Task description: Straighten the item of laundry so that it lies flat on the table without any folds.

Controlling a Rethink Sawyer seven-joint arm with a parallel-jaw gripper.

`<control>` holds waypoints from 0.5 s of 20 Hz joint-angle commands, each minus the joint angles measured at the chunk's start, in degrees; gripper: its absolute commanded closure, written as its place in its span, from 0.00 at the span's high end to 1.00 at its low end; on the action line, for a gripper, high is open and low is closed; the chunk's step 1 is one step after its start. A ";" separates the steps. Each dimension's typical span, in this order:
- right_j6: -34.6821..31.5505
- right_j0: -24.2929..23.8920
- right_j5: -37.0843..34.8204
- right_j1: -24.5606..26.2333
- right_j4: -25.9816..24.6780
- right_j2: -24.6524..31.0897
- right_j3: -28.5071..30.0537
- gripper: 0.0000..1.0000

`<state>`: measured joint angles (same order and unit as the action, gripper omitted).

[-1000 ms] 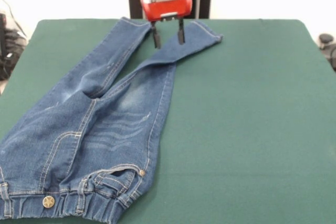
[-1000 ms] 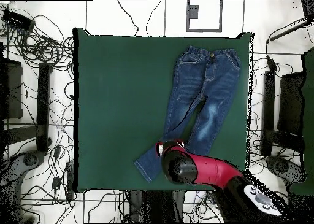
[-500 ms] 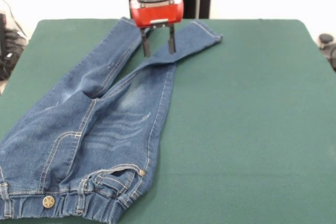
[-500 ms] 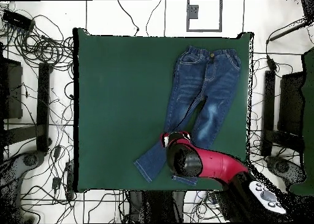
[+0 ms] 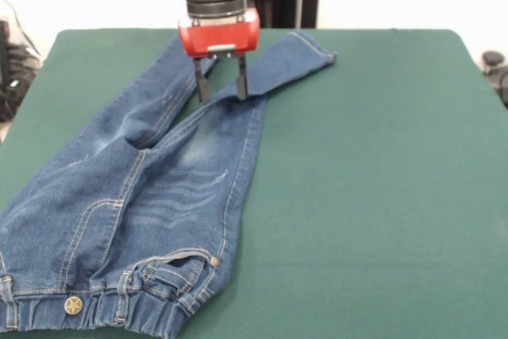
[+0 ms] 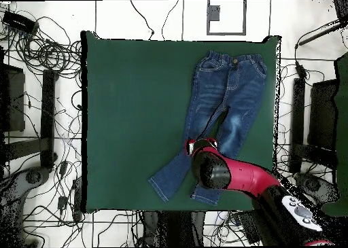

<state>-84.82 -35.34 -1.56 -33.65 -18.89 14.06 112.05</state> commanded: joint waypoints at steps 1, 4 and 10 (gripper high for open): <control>-6.62 1.09 4.22 6.28 -1.67 6.33 -6.55 1.00; -6.46 1.18 4.78 7.07 -1.98 6.23 -7.31 1.00; -6.42 0.96 6.31 7.15 -3.63 5.80 -6.79 1.00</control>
<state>-84.82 -35.34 1.88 -29.80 -20.22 14.06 109.24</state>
